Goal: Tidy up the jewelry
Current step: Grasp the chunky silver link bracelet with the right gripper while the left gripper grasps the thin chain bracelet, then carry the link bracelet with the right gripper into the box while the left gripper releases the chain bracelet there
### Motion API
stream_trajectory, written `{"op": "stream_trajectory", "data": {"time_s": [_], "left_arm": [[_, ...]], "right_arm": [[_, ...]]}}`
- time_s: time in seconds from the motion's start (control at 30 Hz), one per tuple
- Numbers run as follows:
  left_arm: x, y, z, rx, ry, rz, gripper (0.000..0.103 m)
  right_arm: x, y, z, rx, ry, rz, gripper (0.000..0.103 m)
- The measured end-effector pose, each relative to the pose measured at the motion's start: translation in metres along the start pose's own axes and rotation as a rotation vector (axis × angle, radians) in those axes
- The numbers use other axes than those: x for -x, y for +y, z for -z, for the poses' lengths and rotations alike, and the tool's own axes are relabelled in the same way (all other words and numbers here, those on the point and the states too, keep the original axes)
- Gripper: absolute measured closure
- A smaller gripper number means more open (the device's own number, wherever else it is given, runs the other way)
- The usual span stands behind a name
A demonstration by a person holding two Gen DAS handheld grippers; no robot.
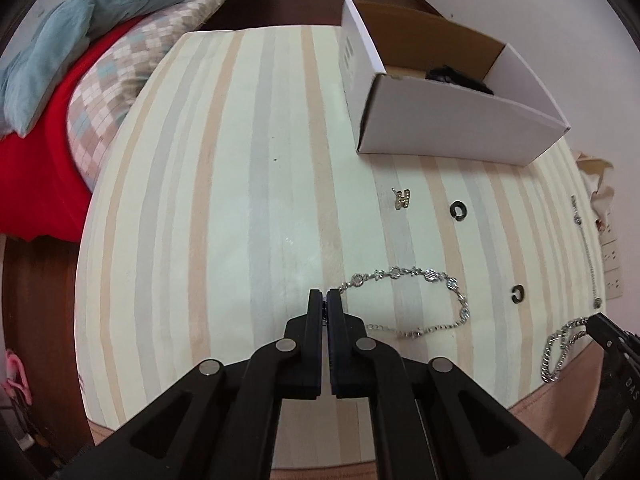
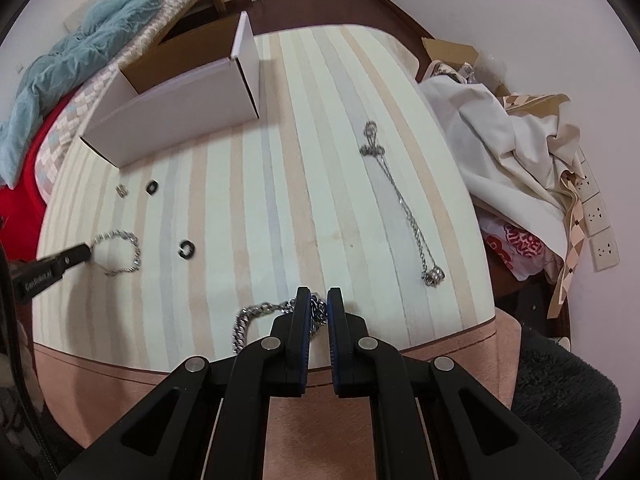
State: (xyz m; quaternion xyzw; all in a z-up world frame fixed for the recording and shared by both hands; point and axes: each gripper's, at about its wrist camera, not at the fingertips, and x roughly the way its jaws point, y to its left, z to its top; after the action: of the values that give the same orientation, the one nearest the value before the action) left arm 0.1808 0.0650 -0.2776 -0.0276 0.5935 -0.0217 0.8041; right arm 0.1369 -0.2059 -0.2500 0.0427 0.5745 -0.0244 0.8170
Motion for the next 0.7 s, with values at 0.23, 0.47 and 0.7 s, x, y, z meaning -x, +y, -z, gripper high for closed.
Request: {"op": "stream_trajectory", "data": {"time_s": [0.23, 0.47, 0.7], "left_arm": [[0.042, 0.005, 0.004, 0.036, -0.059, 0.078, 0.103], [0.085, -0.008, -0.015, 0.019, -0.137, 0.13, 0.103], [0.126, -0.013, -0.051, -0.001, -0.22, 0.175, 0.103]], "right_arm": [[0.025, 0.004, -0.009, -0.005, -0.05, -0.05, 0.095], [0.047, 0.012, -0.022, 0.005, -0.081, -0.105, 0.095], [0.077, 0.023, -0.053, 0.031, -0.138, -0.17, 0.095]]}}
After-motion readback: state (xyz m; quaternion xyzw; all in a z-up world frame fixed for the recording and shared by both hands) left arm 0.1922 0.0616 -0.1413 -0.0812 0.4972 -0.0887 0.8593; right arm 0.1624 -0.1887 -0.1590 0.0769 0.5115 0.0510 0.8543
